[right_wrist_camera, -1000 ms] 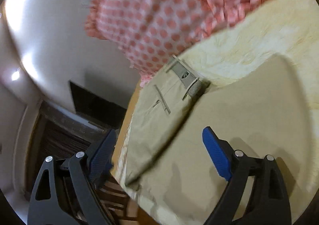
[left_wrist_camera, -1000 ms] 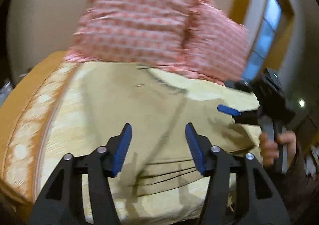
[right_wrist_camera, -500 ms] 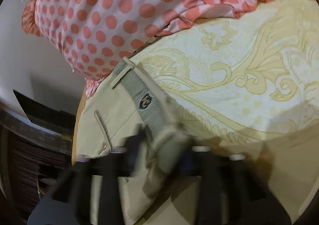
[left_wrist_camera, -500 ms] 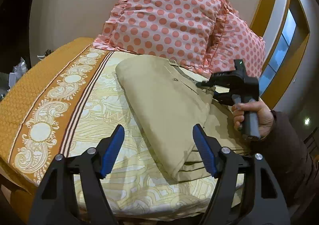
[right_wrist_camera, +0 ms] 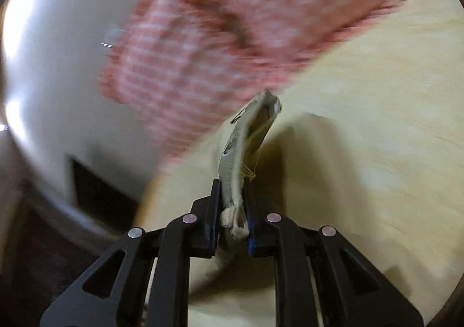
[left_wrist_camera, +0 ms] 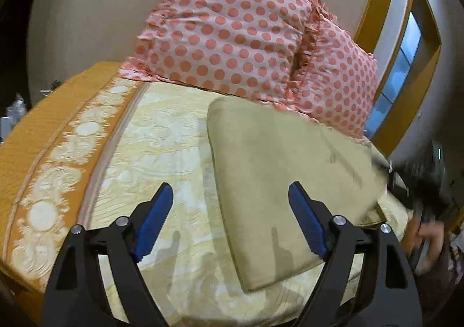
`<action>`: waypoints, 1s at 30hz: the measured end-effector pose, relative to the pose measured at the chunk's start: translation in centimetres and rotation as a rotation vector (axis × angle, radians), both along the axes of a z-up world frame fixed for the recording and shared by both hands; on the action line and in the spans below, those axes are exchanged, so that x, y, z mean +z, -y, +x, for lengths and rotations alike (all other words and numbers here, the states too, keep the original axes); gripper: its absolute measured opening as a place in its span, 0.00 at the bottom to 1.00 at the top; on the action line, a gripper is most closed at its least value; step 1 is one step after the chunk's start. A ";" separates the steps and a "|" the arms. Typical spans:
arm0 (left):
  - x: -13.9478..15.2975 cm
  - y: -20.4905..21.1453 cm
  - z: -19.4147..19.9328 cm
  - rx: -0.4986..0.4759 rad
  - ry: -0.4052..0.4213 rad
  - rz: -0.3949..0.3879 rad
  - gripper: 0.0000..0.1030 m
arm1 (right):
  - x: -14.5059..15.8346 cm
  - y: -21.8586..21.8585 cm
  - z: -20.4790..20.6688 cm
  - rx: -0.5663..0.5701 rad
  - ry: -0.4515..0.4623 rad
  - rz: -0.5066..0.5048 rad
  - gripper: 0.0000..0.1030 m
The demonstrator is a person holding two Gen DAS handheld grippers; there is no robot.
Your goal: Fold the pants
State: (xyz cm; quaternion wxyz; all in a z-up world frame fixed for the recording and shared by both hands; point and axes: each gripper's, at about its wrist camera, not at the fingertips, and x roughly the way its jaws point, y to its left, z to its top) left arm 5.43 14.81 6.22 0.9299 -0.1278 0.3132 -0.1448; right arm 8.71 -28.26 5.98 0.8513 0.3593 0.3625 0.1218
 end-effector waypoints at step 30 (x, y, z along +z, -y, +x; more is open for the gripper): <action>0.1 6.3 17.4 -0.226 -0.177 0.116 0.09 | 1.1 1.9 11.7 0.264 0.041 -0.094 0.07</action>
